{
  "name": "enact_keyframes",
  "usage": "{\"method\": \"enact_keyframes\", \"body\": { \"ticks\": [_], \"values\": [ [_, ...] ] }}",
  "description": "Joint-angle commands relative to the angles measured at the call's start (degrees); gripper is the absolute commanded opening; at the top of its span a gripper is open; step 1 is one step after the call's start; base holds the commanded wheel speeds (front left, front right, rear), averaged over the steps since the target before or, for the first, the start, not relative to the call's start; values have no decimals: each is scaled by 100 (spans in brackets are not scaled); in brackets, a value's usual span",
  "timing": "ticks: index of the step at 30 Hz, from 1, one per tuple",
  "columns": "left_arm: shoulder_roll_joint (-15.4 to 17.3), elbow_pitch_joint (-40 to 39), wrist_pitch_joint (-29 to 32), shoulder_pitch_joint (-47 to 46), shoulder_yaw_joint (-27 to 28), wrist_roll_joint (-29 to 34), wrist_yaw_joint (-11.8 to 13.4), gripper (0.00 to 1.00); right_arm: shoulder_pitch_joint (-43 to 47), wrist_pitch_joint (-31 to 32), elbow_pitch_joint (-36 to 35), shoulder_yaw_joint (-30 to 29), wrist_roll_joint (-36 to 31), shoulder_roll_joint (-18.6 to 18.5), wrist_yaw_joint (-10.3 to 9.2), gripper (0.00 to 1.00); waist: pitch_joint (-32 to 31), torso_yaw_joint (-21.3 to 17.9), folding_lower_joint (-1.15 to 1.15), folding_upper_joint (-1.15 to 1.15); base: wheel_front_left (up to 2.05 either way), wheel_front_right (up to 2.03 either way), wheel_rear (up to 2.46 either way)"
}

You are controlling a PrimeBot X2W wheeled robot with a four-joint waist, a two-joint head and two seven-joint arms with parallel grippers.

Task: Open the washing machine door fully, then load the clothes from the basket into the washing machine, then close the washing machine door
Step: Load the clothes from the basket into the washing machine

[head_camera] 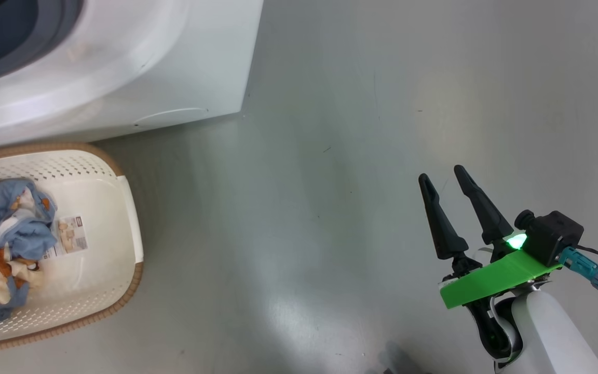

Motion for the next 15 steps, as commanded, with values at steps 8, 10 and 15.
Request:
{"method": "enact_keyframes", "body": {
  "ticks": [8,10,15],
  "values": [
    [262,104,-23,154,-74,-63,-18,100,45,-67,-119,93,-22,-3,9,100,11,29,0,0,0,0,0],
    [242,175,-23,193,-114,-104,-18,100,49,-67,-123,87,-21,-8,9,100,1,44,0,0,0,0,0],
    [234,402,-23,298,-271,-181,-18,100,57,-67,-129,91,-24,-19,9,100,-27,78,0,0,0,0,0]
  ]
}}
